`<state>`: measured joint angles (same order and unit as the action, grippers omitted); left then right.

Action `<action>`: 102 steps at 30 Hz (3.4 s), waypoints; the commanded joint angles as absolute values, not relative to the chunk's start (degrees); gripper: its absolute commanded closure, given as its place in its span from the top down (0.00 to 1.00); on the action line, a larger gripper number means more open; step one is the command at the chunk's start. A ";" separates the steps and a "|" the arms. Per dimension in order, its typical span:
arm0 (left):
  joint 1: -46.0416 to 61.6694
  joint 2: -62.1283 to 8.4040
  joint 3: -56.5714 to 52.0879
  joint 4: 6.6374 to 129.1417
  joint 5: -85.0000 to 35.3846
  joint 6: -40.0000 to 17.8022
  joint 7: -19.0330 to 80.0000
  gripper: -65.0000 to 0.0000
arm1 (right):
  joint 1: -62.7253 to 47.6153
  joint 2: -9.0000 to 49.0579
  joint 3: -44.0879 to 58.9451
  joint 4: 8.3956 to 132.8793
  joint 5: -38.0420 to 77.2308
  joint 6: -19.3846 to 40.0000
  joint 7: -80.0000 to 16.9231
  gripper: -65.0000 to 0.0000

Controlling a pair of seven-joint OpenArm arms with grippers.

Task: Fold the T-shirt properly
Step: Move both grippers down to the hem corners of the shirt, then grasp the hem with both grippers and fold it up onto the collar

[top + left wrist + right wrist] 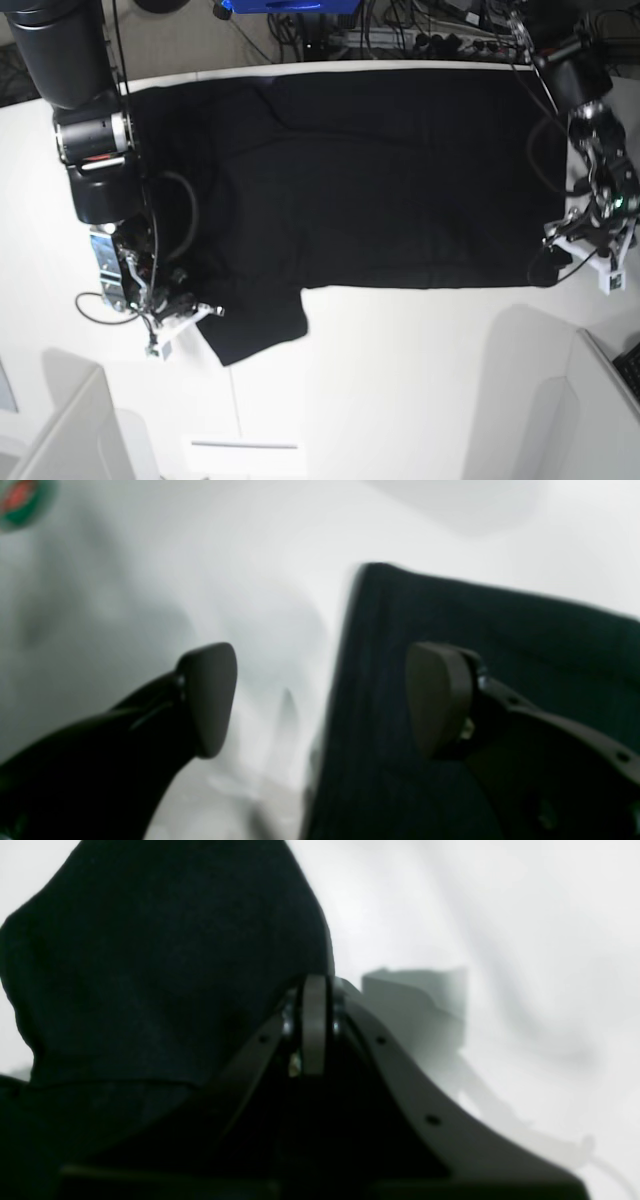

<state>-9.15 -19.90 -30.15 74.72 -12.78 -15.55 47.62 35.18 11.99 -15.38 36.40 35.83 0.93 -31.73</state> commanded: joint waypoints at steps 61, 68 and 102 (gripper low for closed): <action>-7.96 -22.55 -28.09 87.96 -19.21 -19.91 56.40 0.00 | 16.48 17.10 -1.63 72.13 35.91 0.75 -40.57 0.00; -2.86 -22.73 -28.44 92.53 -19.56 -20.00 56.40 0.00 | 12.53 17.19 -1.63 78.55 35.91 0.75 -40.57 0.00; 11.21 -22.37 -30.90 106.68 -19.65 -20.53 60.53 0.00 | -8.75 17.98 23.87 100.79 51.91 0.92 -47.78 0.00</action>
